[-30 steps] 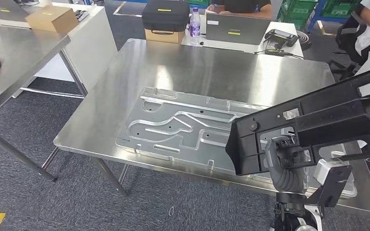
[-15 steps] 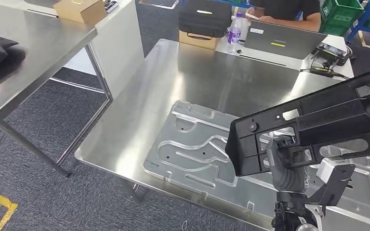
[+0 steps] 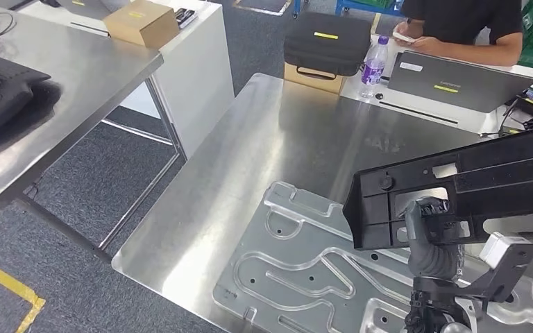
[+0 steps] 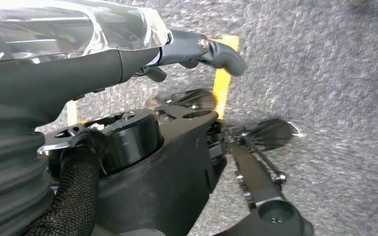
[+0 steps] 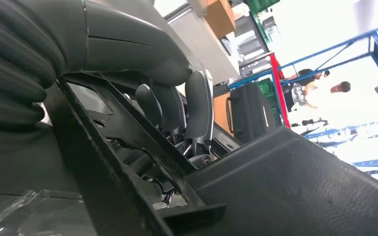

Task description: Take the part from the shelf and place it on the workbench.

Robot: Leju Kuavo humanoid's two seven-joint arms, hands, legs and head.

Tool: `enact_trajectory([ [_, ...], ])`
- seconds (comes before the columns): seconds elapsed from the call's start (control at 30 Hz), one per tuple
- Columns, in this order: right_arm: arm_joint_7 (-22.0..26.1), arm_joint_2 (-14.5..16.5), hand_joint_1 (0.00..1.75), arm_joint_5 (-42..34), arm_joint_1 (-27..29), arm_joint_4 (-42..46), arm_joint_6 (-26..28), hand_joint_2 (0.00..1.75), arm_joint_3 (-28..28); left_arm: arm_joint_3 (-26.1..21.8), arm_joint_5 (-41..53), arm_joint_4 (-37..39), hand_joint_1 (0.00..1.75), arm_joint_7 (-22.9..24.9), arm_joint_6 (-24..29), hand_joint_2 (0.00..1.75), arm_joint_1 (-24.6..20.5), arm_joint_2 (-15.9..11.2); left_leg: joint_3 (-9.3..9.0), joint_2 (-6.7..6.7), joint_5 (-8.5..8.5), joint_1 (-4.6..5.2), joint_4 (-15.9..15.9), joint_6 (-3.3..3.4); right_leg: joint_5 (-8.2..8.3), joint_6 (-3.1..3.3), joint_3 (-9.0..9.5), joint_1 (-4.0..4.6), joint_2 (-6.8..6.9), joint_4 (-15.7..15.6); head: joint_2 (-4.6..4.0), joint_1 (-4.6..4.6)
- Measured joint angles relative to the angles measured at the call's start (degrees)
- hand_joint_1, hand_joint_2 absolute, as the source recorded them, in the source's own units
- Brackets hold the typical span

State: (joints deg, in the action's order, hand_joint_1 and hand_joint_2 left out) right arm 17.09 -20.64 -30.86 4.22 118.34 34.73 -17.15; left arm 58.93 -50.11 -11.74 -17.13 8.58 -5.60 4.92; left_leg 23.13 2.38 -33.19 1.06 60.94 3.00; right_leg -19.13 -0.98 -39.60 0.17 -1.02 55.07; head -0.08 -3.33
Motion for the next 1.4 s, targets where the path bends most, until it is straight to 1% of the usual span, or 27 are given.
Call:
enact_trajectory([
  [0.03, 0.31, -0.01, 1.75, -1.20, 0.08, 0.00, 0.01, 1.75, 0.57, 0.11, 0.39, 0.01, 0.00, -0.04, -0.10, 1.75, -0.02, 0.01, 2.60, -0.70, -1.54, -0.10, 3.88, -0.46, -0.50, 0.10, 0.43, -0.02, 0.15, 0.02, -0.01, -0.05],
  [0.07, 0.71, -0.02, 1.75, -2.50, 0.14, -0.01, 0.00, 1.75, 1.16, 0.25, 0.90, 0.01, 0.00, -0.01, -0.17, 1.75, -0.06, 0.01, 5.10, -1.13, -3.95, -0.18, 7.03, -0.78, -1.04, 0.12, 0.90, -0.01, 0.28, 0.03, -0.01, -0.10],
  [0.1, 1.15, -0.03, 1.75, -3.88, 0.18, -0.04, -0.01, 1.75, 1.79, 0.44, 1.46, 0.01, 0.00, 0.05, -0.19, 1.75, -0.11, 0.01, 7.08, -1.35, -6.30, -0.22, 8.81, -0.94, -1.57, 0.07, 1.47, 0.03, 0.40, 0.04, -0.01, -0.12],
  [0.13, 1.56, -0.04, 1.31, -5.07, 0.20, -0.08, -0.03, 1.31, 2.47, 0.68, 1.95, 0.01, 0.00, 0.13, -0.19, 1.75, -0.16, 0.01, 8.31, -1.44, -7.65, -0.21, 8.93, -0.90, -2.11, 0.05, 2.12, 0.11, 0.46, 0.04, -0.01, -0.14],
  [0.17, 1.90, -0.05, 0.87, -5.99, 0.22, -0.12, -0.06, 0.87, 3.14, 0.92, 2.32, 0.01, 0.00, 0.19, -0.19, 1.75, -0.22, 0.00, 8.69, -1.46, -7.14, -0.14, 7.23, -0.61, -2.62, 0.04, 2.84, 0.22, 0.48, 0.03, -0.01, -0.15],
  [0.2, 2.14, -0.07, 0.44, -6.65, 0.23, -0.15, -0.09, 0.44, 3.77, 1.12, 2.57, 0.01, 0.00, 0.23, -0.18, 1.75, -0.26, 0.00, 8.36, -1.49, -4.56, 0.01, 3.86, -0.12, -3.10, 0.05, 3.60, 0.35, 0.50, 0.01, -0.01, -0.16],
  [0.23, 2.31, -0.08, 0.00, -7.28, 0.24, -0.19, -0.11, 0.00, 4.34, 1.28, 2.87, 0.01, 0.00, 0.31, -0.17, 1.75, -0.25, -0.04, 7.62, -1.52, -0.70, 0.28, -0.03, 0.60, -3.50, 0.08, 4.30, 0.41, 0.51, -0.05, -0.01, -0.13],
  [0.27, 2.45, -0.09, 0.00, -7.91, 0.21, -0.23, -0.14, 0.00, 4.78, 1.44, 3.25, 0.02, 0.00, 0.44, -0.17, 1.75, -0.29, -0.08, 7.03, -1.55, 2.68, 0.48, -3.34, 1.25, -3.81, 0.07, 4.86, 0.43, 0.51, -0.15, -0.01, -0.03],
  [0.3, 2.64, -0.11, 0.00, -8.81, 0.21, -0.30, -0.19, 0.00, 5.25, 1.71, 3.77, 0.02, 0.00, 0.60, -0.29, 1.75, -0.39, -0.14, 6.54, -1.54, 5.19, 0.79, -5.81, 1.68, -3.95, -0.01, 5.20, 0.34, 0.50, -0.34, -0.01, 0.03],
  [0.33, 2.83, -0.12, 0.00, -9.84, 0.24, -0.40, -0.25, 0.00, 5.69, 2.02, 4.29, 0.03, 0.00, 0.76, -0.55, 1.75, -0.47, -0.23, 6.34, -1.50, 6.44, 1.06, -6.96, 2.00, -3.99, -0.15, 5.33, 0.16, 0.48, -0.57, -0.01, 0.09],
  [0.37, 2.99, -0.14, 0.00, -10.89, 0.27, -0.53, -0.34, 0.00, 6.09, 2.32, 4.68, 0.03, 0.00, 0.90, -0.96, 1.75, -0.57, -0.38, 6.32, -1.42, 6.59, 1.19, -7.42, 1.96, -4.05, -0.26, 5.32, 0.11, 0.44, -0.68, -0.01, 0.09],
  [0.4, 3.19, -0.16, 0.00, -12.00, 0.33, -0.70, -0.43, 0.00, 6.55, 2.63, 4.92, 0.04, 0.00, 0.97, -1.55, 1.31, -0.65, -0.57, 6.21, -1.33, 6.78, 1.34, -7.77, 1.78, -4.09, -0.27, 5.27, 0.06, 0.42, -0.76, -0.01, 0.03],
  [0.5, 3.68, -0.17, 0.00, -14.16, 0.26, -1.31, -0.72, 0.00, 7.50, 3.16, 4.69, 0.05, 0.00, 1.00, -2.85, 0.00, -0.77, -1.09, 6.16, -1.16, 6.93, 1.31, -7.95, 1.36, -4.26, 0.02, 5.32, 0.18, 0.43, -0.76, -0.01, 0.03],
  [0.6, 3.01, -0.39, 0.00, -16.54, 0.06, -1.97, -1.59, 0.00, 8.07, 3.67, 3.72, 0.05, 0.00, 1.03, -2.92, 0.00, -0.76, -1.33, 6.14, -1.14, 6.84, 1.32, -7.95, 1.50, -4.26, 0.01, 5.46, 0.19, 0.42, -0.97, -0.01, 0.03],
  [0.63, 2.28, -0.54, 0.00, -18.53, 0.00, -2.32, -2.44, 0.00, 8.20, 3.79, 3.30, 0.05, 0.00, 1.04, -2.97, 0.00, -0.74, -1.39, 6.13, -1.14, 6.80, 1.32, -7.95, 1.57, -4.26, 0.01, 5.50, 0.19, 0.42, -1.04, -0.01, 0.03],
  [0.8, -1.88, -2.06, 0.00, -35.12, -0.24, -4.93, -7.77, 0.00, 9.03, 3.93, 2.30, 0.05, 0.00, 1.07, -3.66, 0.00, -0.37, -1.79, 6.10, -1.13, 6.68, 1.33, -7.95, 1.78, -4.27, -0.08, 5.60, 0.16, 0.43, -1.19, -0.01, 0.03],
  [0.87, -2.92, -3.28, 0.00, -38.58, -0.61, -5.94, -8.16, 0.00, 8.94, 3.96, 1.98, 0.05, 0.00, 1.08, -3.87, 0.00, -0.20, -1.98, 6.10, -1.13, 6.65, 1.34, -7.95, 1.82, -4.27, -0.12, 5.61, 0.11, 0.44, -1.20, -0.01, 0.03],
  [0.93, -3.73, -4.50, 0.00, -38.96, -1.37, -6.52, -7.85, 0.00, 8.54, 3.99, 1.67, 0.05, 0.00, 1.10, -4.05, 0.00, -0.07, -2.14, 6.09, -1.14, 6.64, 1.33, -7.95, 1.83, -4.26, -0.13, 5.61, 0.07, 0.43, -1.21, -0.01, 0.03],
  [1.13, -5.97, -7.30, 0.00, -36.00, -3.84, -7.07, -5.96, 0.00, 6.27, 4.23, 1.49, 0.05, 0.00, 1.22, -4.36, 0.00, 0.24, -2.43, 6.06, -1.13, 6.63, 1.25, -7.94, 1.84, -4.32, -0.29, 5.61, 0.11, 0.44, -1.22, -0.01, 0.03],
  [1.33, -10.86, -9.84, 0.00, -30.47, -6.24, -8.12, -5.60, 0.00, 2.91, 4.48, 1.43, 0.05, 0.00, 1.20, -4.46, 0.00, 0.58, -2.57, 6.05, -1.14, 6.63, 1.04, -7.94, 1.84, -4.32, -0.29, 5.61, 0.30, 0.43, -1.22, -0.01, 0.03],
  [1.4, -11.53, -10.59, 0.00, -28.64, -6.89, -8.72, -6.07, 0.00, 1.69, 4.57, 1.37, 0.05, 0.00, 1.19, -4.47, 0.00, 0.66, -2.58, 6.03, -1.13, 6.64, 1.00, -7.94, 1.83, -4.32, -0.29, 5.61, 0.34, 0.43, -1.22, -0.01, 0.03],
])
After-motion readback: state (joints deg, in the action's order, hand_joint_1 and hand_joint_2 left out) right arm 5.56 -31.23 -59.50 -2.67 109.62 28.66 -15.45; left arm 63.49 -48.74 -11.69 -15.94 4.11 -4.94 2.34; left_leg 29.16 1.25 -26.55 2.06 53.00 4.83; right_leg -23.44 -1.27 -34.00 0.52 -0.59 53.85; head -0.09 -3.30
